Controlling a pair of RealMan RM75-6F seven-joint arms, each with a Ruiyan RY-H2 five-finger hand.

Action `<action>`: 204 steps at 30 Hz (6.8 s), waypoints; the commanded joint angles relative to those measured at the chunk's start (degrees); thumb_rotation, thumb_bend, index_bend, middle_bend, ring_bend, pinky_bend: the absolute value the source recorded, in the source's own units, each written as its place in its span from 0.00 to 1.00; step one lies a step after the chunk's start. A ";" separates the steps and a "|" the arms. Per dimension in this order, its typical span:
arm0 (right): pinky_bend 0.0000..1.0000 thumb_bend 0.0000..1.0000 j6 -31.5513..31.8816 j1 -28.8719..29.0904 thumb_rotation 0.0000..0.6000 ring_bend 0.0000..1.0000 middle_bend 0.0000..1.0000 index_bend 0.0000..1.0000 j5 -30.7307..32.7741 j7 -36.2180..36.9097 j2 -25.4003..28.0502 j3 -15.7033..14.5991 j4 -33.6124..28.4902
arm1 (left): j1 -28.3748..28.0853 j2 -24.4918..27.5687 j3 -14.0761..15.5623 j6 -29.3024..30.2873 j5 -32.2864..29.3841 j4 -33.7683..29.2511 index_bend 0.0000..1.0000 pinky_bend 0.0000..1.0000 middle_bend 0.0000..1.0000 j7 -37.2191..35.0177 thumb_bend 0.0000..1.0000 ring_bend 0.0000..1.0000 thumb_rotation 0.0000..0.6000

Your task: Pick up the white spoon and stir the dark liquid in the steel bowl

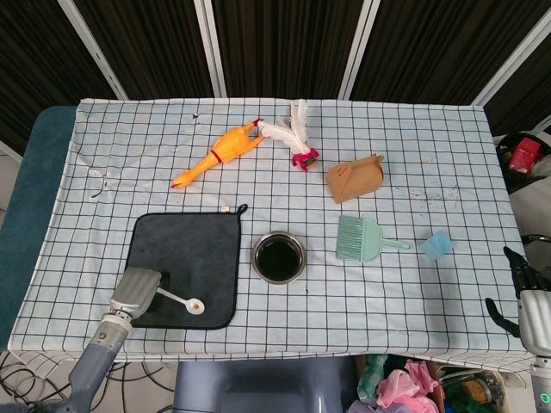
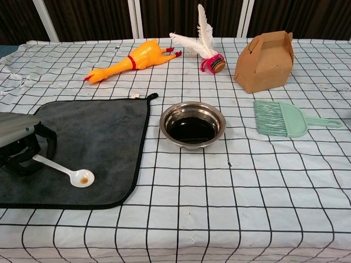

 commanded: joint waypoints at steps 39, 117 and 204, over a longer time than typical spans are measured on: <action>0.37 0.25 -0.26 -0.04 1.00 0.25 0.12 0.00 0.57 0.11 0.08 0.36 -0.14 | -1.21 2.81 -5.11 0.30 0.73 0.16 0.60 0.87 0.88 -3.94 0.45 0.87 1.00; 0.37 0.25 -2.37 0.20 1.00 0.25 0.11 0.00 2.19 5.28 0.11 0.62 1.83 | -48.94 -22.55 -7.07 -15.35 -5.54 36.01 0.67 0.87 0.91 43.86 0.46 0.88 1.00; 0.37 0.25 -3.09 0.36 1.00 0.25 0.11 0.00 2.55 6.65 -0.26 0.67 2.63 | -53.85 -28.45 -8.20 -16.16 -8.20 40.61 0.69 0.89 0.92 43.87 0.47 0.89 1.00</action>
